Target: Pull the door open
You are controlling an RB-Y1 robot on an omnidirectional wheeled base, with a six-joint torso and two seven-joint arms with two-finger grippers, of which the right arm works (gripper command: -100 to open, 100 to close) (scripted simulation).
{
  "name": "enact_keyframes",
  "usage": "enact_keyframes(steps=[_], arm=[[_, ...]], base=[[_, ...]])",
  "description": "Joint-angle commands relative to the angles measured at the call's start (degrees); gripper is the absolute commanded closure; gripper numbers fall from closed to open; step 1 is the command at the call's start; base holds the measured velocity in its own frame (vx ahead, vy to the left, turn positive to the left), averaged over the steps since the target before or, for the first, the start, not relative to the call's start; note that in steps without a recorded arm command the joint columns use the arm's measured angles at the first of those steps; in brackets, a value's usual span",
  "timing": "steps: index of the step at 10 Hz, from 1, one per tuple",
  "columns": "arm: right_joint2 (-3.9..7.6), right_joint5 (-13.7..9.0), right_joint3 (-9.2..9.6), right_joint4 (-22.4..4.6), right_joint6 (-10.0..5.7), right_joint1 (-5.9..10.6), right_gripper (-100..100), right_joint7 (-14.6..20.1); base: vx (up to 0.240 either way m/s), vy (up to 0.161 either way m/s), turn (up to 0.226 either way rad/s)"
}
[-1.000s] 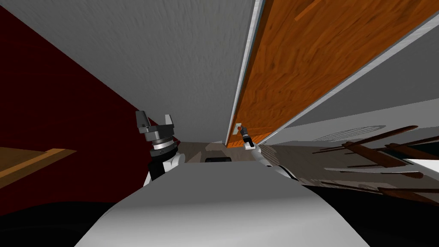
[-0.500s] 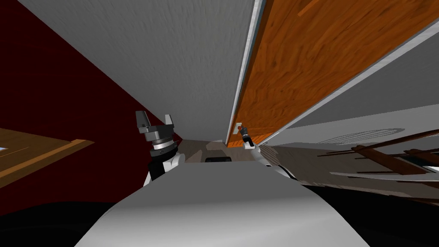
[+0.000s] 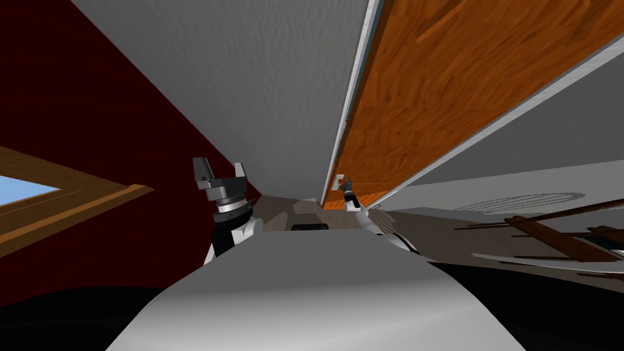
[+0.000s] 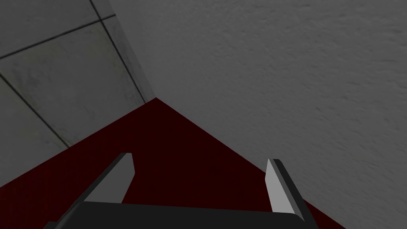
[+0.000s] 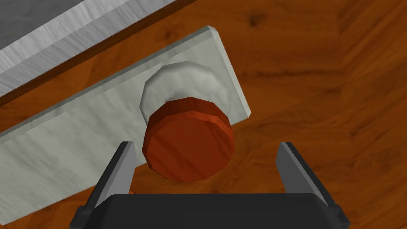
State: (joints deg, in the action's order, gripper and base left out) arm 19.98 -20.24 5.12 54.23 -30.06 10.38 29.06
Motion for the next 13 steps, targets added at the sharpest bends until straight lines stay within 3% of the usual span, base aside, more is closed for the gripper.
enact_keyframes(steps=[1, 10, 11, 13], arm=[[-0.85, -1.9, 0.19, 0.9, 0.75, -0.14, -100, 2.5], [-5.34, -13.8, 1.00, 4.8, 4.40, -0.48, -100, 16.9], [-5.34, -13.8, 1.00, 4.8, 4.40, -0.48, -100, 17.3], [-6.37, -16.5, 1.18, 5.7, 5.24, -0.55, -100, 20.7]], base=[[-0.120, -0.036, 0.076], [-0.103, -0.056, 0.068], [-0.060, -0.039, 0.026], [-0.087, -0.050, 0.055]])
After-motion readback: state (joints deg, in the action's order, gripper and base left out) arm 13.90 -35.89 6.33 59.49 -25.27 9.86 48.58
